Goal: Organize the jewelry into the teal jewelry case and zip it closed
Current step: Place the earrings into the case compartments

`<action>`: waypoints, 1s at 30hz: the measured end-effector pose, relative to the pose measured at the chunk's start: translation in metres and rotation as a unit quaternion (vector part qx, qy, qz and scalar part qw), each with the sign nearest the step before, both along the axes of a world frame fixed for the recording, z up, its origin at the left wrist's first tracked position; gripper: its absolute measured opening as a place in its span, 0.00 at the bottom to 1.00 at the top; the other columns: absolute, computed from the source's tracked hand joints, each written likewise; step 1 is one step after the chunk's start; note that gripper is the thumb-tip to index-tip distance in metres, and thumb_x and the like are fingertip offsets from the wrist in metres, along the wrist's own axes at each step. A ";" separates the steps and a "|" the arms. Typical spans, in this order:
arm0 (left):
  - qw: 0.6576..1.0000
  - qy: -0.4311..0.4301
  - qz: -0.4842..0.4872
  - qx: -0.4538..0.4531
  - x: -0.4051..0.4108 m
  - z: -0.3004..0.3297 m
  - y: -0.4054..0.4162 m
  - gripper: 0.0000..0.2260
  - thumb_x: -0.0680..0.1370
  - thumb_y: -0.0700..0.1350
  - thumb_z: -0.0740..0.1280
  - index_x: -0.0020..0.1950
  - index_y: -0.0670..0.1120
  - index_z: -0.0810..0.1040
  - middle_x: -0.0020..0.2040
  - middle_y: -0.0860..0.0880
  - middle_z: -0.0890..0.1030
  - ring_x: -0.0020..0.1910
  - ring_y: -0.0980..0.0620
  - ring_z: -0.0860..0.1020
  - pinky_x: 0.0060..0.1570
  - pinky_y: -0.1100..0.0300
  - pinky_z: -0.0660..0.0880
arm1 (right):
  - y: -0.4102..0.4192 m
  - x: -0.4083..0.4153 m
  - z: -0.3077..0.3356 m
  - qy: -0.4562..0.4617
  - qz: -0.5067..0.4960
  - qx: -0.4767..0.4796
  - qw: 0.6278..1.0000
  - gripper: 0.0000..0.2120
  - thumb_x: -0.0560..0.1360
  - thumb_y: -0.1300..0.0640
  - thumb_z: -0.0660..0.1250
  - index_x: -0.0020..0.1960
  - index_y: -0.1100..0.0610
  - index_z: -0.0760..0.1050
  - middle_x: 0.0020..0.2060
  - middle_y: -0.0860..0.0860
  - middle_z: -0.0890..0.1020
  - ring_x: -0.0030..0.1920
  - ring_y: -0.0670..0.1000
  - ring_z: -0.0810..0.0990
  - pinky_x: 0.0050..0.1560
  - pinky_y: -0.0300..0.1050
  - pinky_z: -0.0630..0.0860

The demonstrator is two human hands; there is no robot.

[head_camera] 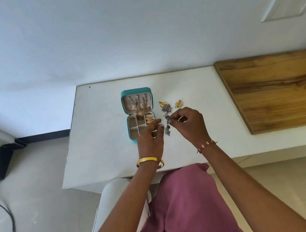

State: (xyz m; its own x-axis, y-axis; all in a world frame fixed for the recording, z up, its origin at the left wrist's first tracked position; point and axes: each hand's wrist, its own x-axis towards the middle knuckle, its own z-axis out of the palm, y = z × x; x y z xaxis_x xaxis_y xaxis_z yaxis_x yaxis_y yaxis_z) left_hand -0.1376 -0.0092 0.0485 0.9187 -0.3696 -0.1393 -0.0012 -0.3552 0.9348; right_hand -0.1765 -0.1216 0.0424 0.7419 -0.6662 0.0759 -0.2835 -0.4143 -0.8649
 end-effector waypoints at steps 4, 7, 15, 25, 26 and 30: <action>0.999 -0.032 -0.028 -0.002 0.007 0.018 -0.002 0.10 0.76 0.40 0.65 0.56 0.43 0.79 0.43 0.51 0.78 0.41 0.54 0.78 0.43 0.73 0.73 | 0.009 -0.004 0.013 -0.021 0.031 -0.055 0.998 0.03 0.68 0.63 0.72 0.37 0.62 0.80 0.35 0.54 0.80 0.33 0.49 0.75 0.35 0.30 0.69; 0.999 -0.037 -0.025 -0.021 0.009 0.019 -0.001 0.08 0.74 0.37 0.67 0.52 0.42 0.81 0.41 0.50 0.80 0.35 0.61 0.78 0.40 0.78 0.72 | 0.011 -0.005 0.017 -0.030 0.035 -0.071 0.996 0.02 0.68 0.65 0.71 0.38 0.63 0.79 0.36 0.56 0.81 0.32 0.50 0.74 0.34 0.31 0.69; 0.995 0.042 0.009 -0.090 0.012 0.017 -0.001 0.08 0.74 0.34 0.65 0.52 0.36 0.80 0.41 0.46 0.80 0.29 0.62 0.78 0.34 0.72 0.76 | 0.008 -0.010 -0.001 0.031 0.071 0.190 0.979 0.08 0.71 0.68 0.68 0.48 0.59 0.76 0.43 0.54 0.81 0.39 0.46 0.78 0.40 0.38 0.75; 0.968 0.179 0.040 -0.170 0.023 0.020 0.005 0.10 0.77 0.36 0.61 0.39 0.47 0.76 0.34 0.49 0.81 0.28 0.57 0.80 0.39 0.61 0.79 | 0.018 -0.013 -0.025 0.103 0.079 0.267 0.955 0.06 0.75 0.66 0.63 0.47 0.64 0.78 0.33 0.53 0.79 0.31 0.46 0.76 0.32 0.33 0.74; 0.964 0.192 0.044 -0.178 0.024 0.020 0.006 0.10 0.77 0.36 0.61 0.40 0.47 0.76 0.35 0.47 0.80 0.28 0.57 0.81 0.40 0.60 0.79 | 0.017 -0.013 -0.026 0.103 0.076 0.273 0.954 0.05 0.75 0.66 0.62 0.46 0.62 0.77 0.33 0.53 0.79 0.31 0.47 0.76 0.32 0.33 0.74; 0.959 0.213 0.054 -0.181 0.026 0.015 0.010 0.08 0.77 0.36 0.60 0.42 0.45 0.76 0.35 0.47 0.80 0.29 0.56 0.80 0.42 0.57 0.78 | 0.014 -0.014 -0.033 0.103 0.037 0.275 0.955 0.06 0.75 0.67 0.61 0.43 0.61 0.75 0.32 0.52 0.78 0.30 0.47 0.74 0.28 0.31 0.72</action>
